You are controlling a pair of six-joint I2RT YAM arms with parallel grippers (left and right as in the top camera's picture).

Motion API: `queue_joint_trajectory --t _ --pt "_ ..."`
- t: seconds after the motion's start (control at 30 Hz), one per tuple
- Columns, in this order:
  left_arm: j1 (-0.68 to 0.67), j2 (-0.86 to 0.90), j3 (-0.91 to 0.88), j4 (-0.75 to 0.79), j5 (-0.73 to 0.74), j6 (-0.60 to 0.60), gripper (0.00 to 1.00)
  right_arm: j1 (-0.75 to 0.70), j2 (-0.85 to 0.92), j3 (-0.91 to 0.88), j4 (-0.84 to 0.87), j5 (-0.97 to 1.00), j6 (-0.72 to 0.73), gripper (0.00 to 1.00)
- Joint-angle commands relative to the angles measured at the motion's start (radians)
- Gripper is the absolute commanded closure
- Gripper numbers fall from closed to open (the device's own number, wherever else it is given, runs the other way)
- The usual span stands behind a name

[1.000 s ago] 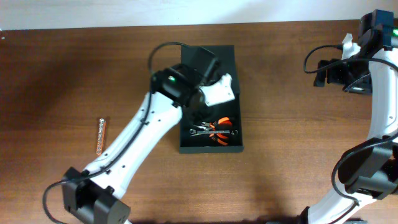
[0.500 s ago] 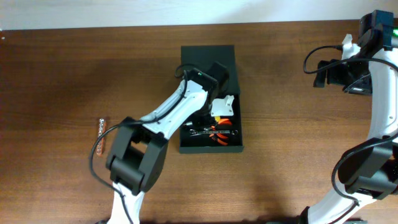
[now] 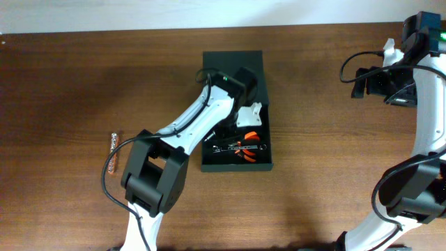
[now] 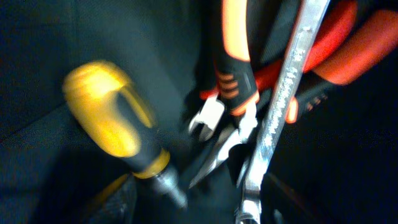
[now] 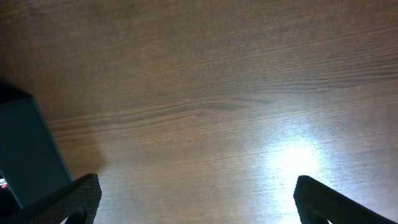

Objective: Pack container
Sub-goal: 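Lift the screwdriver with the left gripper and move it over the box, then release the screwdriver into the box and withdraw the left gripper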

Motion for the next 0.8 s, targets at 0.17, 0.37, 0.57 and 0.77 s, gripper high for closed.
queue_joint_trajectory --t 0.17,0.37,0.57,0.77 --pt "0.041 -0.117 0.449 -0.319 -0.229 -0.34 0.01 0.005 -0.001 -0.001 -0.003 -0.01 -0.006 0.01" --pt "0.214 -0.29 0.501 -0.499 -0.229 -0.547 0.01 0.005 -0.001 -0.001 -0.003 -0.01 -0.006 0.01" --pt "0.475 -0.497 0.411 -0.497 -0.203 -0.568 0.01 0.005 -0.001 -0.001 -0.003 -0.01 -0.009 0.01" --pt "0.753 -0.658 0.236 -0.405 -0.082 -0.564 0.01 0.005 -0.001 -0.001 0.002 -0.01 -0.009 0.01"
